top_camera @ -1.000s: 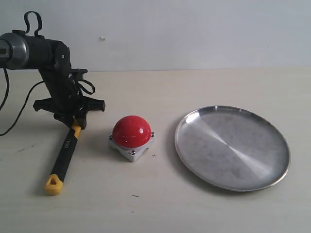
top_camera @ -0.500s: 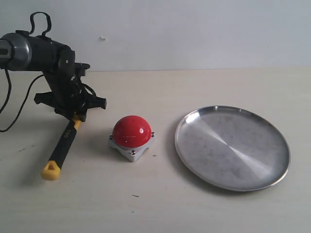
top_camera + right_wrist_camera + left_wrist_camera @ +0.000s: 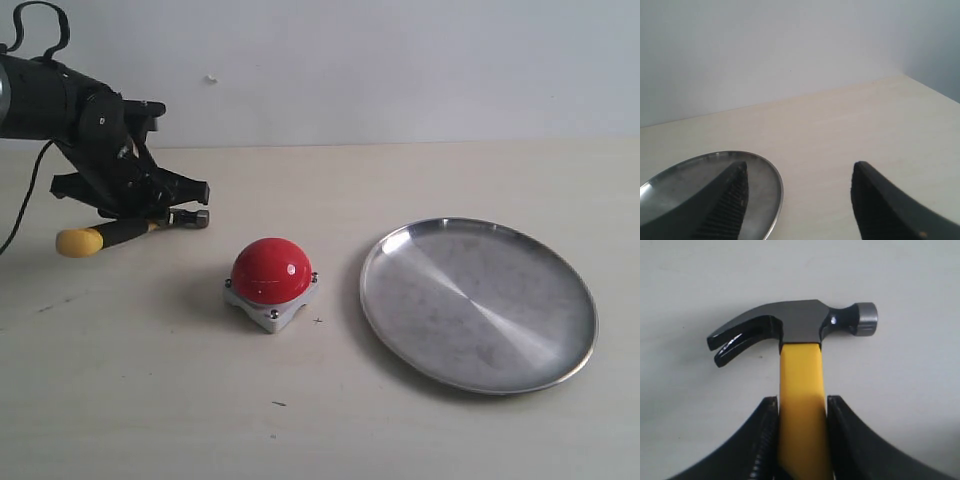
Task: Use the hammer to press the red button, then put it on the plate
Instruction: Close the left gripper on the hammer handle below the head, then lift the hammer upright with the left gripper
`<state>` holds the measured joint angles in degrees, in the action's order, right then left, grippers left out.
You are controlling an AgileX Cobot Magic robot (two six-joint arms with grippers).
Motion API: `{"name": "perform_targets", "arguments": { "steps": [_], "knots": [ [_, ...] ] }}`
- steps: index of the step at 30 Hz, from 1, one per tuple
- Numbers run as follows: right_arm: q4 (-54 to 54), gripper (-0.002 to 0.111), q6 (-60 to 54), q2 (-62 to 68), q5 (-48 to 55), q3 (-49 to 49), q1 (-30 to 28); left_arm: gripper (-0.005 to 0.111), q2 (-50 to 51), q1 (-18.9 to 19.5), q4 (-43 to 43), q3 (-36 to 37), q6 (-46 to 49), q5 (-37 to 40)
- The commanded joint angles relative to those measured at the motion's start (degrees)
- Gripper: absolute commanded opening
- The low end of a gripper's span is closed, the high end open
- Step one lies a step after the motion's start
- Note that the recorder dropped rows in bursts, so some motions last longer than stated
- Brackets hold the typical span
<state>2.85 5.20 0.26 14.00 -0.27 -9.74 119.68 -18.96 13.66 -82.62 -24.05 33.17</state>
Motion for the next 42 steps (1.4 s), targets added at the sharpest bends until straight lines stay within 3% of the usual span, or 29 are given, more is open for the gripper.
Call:
{"name": "perform_targets", "arguments": {
  "steps": [1, 13, 20, 33, 36, 40, 42],
  "knots": [
    [0.1, 0.059, 0.0, -0.3, -0.4, 0.3, -0.3, 0.000, -1.2, -0.3, 0.9, 0.0, -0.1, 1.2],
    [0.1, 0.059, 0.0, -0.3, -0.4, 0.3, -0.3, 0.000, -0.6, -0.4, -3.4, 0.0, 0.4, 11.5],
    [0.1, 0.059, 0.0, -0.3, -0.4, 0.3, -0.3, 0.000, 2.9, -0.4, -9.0, 0.0, 5.8, 16.0],
    [0.1, 0.059, 0.0, -0.3, -0.4, 0.3, -0.3, 0.001, 4.8, -0.4, -9.0, 0.0, 6.0, 15.8],
    [0.1, 0.059, 0.0, -0.3, -0.4, 0.3, -0.3, 0.012, 4.8, -0.4, -9.0, 0.0, 6.2, 16.0],
    [0.1, 0.059, 0.0, -0.3, -0.4, 0.3, -0.3, 0.038, 4.8, -0.4, -9.0, 0.0, 7.0, 16.1],
    [0.1, 0.059, 0.0, -0.3, -0.4, 0.3, -0.3, 0.030, 4.8, -0.4, -8.9, 0.0, 7.3, 15.9]
  ]
}}
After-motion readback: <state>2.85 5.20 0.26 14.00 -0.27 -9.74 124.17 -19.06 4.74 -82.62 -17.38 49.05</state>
